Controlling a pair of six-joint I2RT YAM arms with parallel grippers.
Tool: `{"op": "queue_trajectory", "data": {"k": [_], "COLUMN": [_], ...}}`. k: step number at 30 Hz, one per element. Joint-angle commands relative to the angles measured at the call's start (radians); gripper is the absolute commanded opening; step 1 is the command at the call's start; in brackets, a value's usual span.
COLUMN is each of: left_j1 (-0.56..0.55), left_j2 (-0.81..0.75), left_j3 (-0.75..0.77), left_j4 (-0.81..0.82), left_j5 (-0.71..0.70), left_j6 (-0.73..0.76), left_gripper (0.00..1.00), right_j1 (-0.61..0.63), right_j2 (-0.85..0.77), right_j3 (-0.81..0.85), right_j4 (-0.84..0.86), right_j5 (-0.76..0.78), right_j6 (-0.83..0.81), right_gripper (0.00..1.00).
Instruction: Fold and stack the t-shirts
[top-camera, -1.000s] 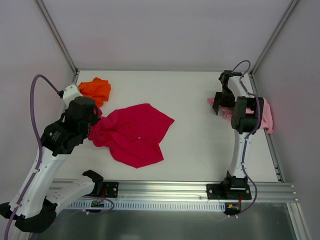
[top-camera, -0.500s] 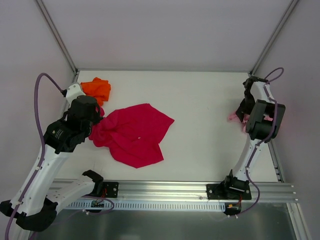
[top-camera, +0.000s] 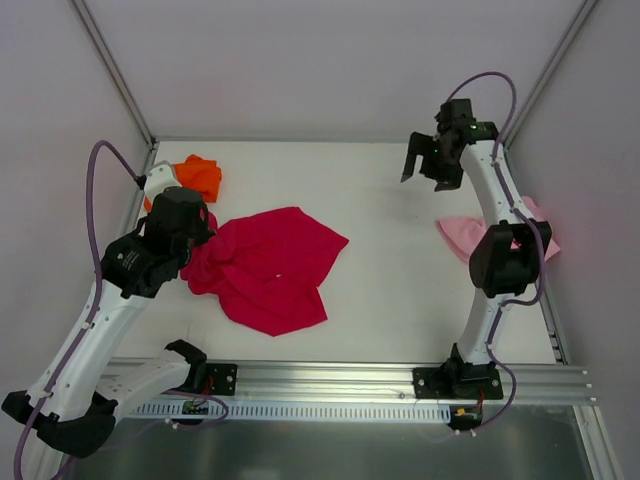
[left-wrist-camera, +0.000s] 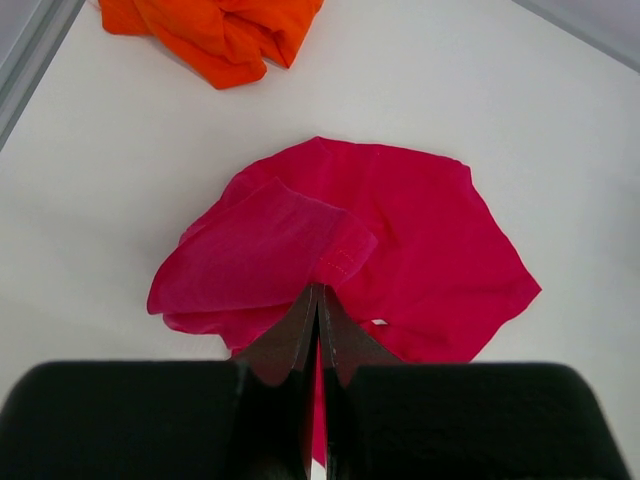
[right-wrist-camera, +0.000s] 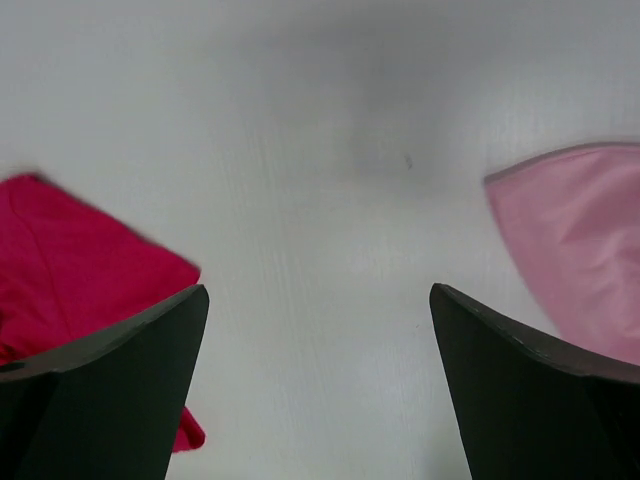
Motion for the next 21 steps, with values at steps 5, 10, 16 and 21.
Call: {"op": "queue_trajectory", "data": {"k": [5, 10, 16, 21], "left_j1": [-0.009, -0.007, -0.009, -0.009], "left_j2": [0.028, 0.035, 0.031, 0.022], "left_j3": [0.002, -0.002, -0.013, -0.027], "left_j4": [0.054, 0.059, 0.059, 0.062], "left_j5": [0.015, 0.013, 0.004, -0.005], "left_j6": [0.001, -0.011, -0.012, -0.014], "left_gripper": [0.00, 0.00, 0.00, 0.00], "right_j1": [0.319, 0.534, 0.620, 0.694], "right_j2": [-0.159, -0.232, -0.227, -0.167], "right_j3": [-0.332, -0.442, -0.554, -0.597], "right_j4": [0.018, 0.047, 0.115, 0.130], "right_j5": [-0.203, -0.264, -0.334, -0.339], "right_j6": [0.003, 0.028, 0.060, 0.029], "right_gripper": [0.95, 0.94, 0.88, 0.88]}}
